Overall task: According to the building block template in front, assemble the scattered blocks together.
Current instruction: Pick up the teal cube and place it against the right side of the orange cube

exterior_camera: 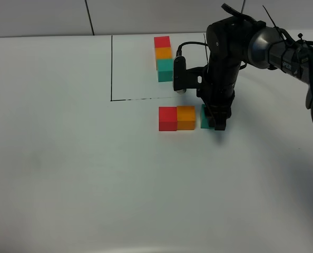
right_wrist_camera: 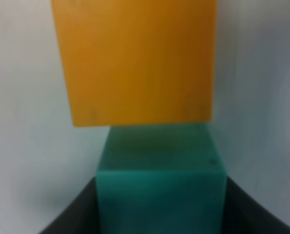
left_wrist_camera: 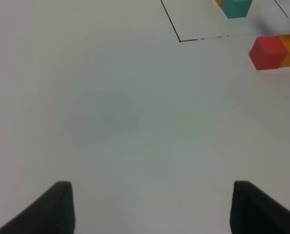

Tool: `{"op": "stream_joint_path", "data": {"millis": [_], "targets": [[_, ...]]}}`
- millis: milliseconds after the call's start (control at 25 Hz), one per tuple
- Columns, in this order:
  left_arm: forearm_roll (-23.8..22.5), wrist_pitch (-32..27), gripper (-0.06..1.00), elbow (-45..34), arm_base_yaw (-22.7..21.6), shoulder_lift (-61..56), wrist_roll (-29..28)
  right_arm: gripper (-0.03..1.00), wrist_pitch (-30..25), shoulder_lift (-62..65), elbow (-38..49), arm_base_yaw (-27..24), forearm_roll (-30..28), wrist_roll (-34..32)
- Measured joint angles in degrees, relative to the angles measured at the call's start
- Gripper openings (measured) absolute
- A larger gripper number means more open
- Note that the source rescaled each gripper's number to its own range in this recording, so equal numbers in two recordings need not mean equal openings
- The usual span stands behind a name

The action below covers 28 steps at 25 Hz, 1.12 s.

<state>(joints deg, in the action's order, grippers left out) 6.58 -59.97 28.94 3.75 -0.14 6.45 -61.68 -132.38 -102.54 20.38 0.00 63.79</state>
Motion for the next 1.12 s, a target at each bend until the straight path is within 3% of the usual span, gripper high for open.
{"op": "stream_joint_path", "data": {"millis": [1120], "targets": [[0.0,0.0,0.42,0.0,0.0,0.0,0.0,0.01,0.9,-0.1,-0.1,0.7,3.7,2.5]]}}
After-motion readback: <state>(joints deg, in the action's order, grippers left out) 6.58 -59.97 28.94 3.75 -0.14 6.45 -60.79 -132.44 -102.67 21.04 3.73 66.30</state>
